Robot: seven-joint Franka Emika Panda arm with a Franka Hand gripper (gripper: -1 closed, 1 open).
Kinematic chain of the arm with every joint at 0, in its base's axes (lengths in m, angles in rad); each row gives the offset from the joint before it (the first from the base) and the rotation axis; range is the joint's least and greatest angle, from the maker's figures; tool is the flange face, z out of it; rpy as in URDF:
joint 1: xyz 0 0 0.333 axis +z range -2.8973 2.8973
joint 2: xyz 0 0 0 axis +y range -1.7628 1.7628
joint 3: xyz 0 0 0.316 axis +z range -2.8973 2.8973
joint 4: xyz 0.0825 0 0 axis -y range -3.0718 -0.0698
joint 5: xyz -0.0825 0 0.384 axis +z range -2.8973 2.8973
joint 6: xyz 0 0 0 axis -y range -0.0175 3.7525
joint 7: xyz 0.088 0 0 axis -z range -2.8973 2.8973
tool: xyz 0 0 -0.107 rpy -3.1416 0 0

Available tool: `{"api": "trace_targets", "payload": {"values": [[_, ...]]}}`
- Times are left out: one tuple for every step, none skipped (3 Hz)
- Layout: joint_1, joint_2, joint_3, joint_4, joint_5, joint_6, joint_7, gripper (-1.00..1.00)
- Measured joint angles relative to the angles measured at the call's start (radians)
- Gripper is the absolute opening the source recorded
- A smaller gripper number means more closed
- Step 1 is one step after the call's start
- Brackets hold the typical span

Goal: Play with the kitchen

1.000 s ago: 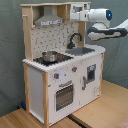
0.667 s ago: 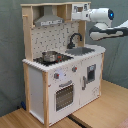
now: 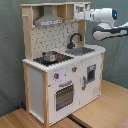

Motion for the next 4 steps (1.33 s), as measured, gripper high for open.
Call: {"api": "trace_targets", "payload": {"values": [[0.074,0.000,-0.058,-0.033,0.000,0.013,-0.016,-1.00],[0.151,-0.003,-0.121,-0.068,0.000,0.025,-0.034,-1.00],[0.212,-0.002,-0.170,-0.089,0.000,0.035,-0.056,-1.00],[0.215,-0.004,-0.170,-0.088,0.000,0.035,-0.056,1.00]]}}
